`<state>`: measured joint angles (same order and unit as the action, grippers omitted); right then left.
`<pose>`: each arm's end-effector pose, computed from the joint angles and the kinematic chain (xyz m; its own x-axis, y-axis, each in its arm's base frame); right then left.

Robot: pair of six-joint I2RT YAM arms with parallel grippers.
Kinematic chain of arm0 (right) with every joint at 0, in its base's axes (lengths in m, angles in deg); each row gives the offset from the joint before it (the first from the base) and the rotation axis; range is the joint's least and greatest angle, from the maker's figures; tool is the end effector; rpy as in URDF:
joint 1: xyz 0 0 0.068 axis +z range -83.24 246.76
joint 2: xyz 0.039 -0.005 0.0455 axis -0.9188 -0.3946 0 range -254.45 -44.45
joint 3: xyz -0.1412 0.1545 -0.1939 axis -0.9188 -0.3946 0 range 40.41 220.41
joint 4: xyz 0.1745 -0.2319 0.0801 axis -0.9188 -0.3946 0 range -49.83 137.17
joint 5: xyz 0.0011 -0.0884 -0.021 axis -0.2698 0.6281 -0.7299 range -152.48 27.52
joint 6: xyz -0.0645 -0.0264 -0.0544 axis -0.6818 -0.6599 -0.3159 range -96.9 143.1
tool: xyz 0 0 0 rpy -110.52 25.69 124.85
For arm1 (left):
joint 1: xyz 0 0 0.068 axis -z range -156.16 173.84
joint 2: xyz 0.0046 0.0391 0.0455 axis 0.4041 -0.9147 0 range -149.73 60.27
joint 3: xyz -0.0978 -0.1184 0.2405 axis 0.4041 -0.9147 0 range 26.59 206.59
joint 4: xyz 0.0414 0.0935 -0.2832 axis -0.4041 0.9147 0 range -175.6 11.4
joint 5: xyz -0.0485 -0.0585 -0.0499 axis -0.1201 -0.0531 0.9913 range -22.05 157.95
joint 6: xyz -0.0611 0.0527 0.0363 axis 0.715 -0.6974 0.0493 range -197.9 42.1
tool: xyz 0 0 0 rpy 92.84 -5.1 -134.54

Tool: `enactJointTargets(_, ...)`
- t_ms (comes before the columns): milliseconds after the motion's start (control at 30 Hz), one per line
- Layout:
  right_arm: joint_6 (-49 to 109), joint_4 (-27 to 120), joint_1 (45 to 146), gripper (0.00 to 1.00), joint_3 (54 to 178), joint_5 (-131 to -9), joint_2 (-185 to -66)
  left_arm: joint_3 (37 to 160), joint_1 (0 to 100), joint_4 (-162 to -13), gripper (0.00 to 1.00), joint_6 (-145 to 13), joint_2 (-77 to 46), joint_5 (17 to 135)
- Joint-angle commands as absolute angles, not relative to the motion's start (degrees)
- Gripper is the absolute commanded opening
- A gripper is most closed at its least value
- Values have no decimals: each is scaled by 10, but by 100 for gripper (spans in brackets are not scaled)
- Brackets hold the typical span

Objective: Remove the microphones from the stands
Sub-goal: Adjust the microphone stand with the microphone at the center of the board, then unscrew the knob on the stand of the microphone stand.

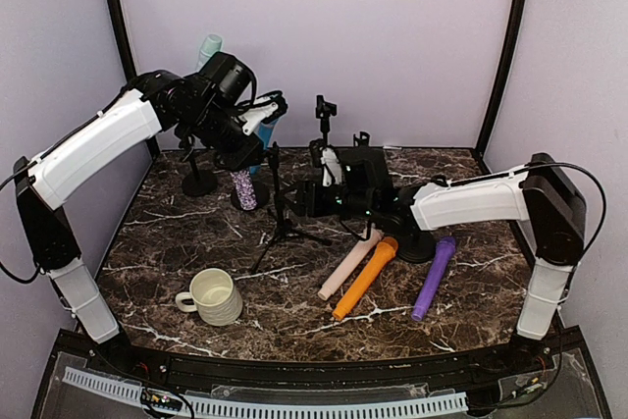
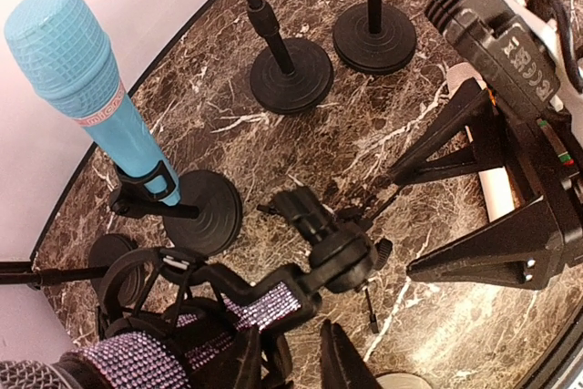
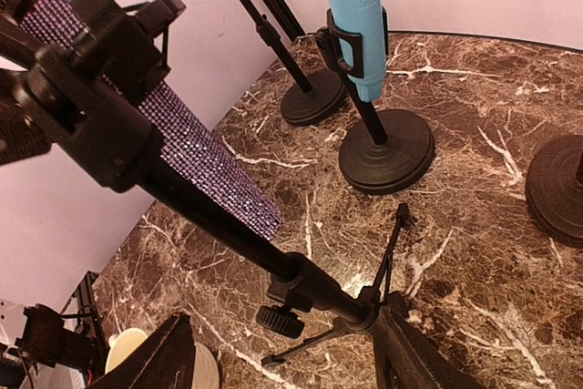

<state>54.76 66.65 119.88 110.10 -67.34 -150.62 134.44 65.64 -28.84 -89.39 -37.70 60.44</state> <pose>0.3001 0.4112 0.2126 -0.5932 0.0808 -0.8010 -0.6278 0.5765 0.5230 0.3309 -0.2821 0.3852 -0.4147 0.6359 -0.6509 0.6908 0.6856 0.2296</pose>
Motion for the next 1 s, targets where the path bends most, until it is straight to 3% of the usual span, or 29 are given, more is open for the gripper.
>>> enactJointTargets(0,574,676,1199,68,1095,-665,-1476,1353,661,-305,30,-903,-362,606)
enactJointTargets(400,595,571,1199,67,1116,-661,-1461,1331,662,-366,54,-908,-289,631)
enactJointTargets(533,617,551,1200,67,1114,-678,-1455,1316,657,-421,69,-899,-248,624)
enactJointTargets(767,646,550,1214,69,1116,-678,-1457,1263,506,-502,74,-816,-187,781)
enactJointTargets(967,670,543,1219,67,1147,-676,-1480,1137,369,-602,75,-733,-127,893)
